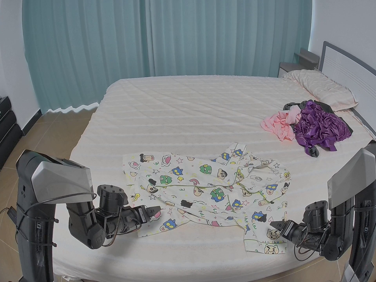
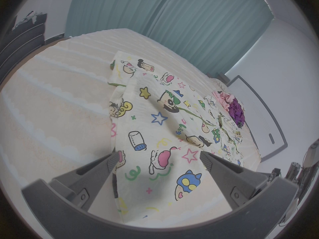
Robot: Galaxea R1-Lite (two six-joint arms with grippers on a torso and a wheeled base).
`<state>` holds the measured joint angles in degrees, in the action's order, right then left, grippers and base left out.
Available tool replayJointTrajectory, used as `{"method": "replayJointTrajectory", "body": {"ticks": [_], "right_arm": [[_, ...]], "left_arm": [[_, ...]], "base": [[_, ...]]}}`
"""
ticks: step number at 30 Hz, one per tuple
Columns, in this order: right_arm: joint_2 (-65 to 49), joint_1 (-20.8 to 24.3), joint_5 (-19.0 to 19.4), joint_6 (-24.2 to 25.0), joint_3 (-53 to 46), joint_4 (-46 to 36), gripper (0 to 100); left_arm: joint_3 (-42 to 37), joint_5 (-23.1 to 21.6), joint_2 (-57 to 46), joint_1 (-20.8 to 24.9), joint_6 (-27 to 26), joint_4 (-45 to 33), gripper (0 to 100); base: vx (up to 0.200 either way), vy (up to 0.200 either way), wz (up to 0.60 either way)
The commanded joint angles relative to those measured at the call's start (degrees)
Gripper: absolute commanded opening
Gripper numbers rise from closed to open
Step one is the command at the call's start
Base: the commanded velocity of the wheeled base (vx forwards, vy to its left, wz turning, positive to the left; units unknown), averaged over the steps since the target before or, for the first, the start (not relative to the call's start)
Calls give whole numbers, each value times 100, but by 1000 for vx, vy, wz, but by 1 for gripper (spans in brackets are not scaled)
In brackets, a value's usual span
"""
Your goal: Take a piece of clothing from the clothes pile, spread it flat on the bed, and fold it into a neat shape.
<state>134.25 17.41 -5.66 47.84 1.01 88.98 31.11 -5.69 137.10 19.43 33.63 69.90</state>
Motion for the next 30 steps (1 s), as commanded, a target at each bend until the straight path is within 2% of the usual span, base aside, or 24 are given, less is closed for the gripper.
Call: {"method": "replayJointTrajectory", "body": {"ticks": [1,17,30], "right_arm": [[-5,-1,3,-2,-101,93,100],[-13,-1,3,-2,-101,93,100],[-5,-1,3,-2,-101,93,100]], "left_arm": [[0,-55,230,-36,-59,76,100],[0,-20,327,-45,-375,76,100],[35,-37,353,-36,-393,94,100]], "base": [[0,0,0],[0,0,0],[0,0,0]]}}
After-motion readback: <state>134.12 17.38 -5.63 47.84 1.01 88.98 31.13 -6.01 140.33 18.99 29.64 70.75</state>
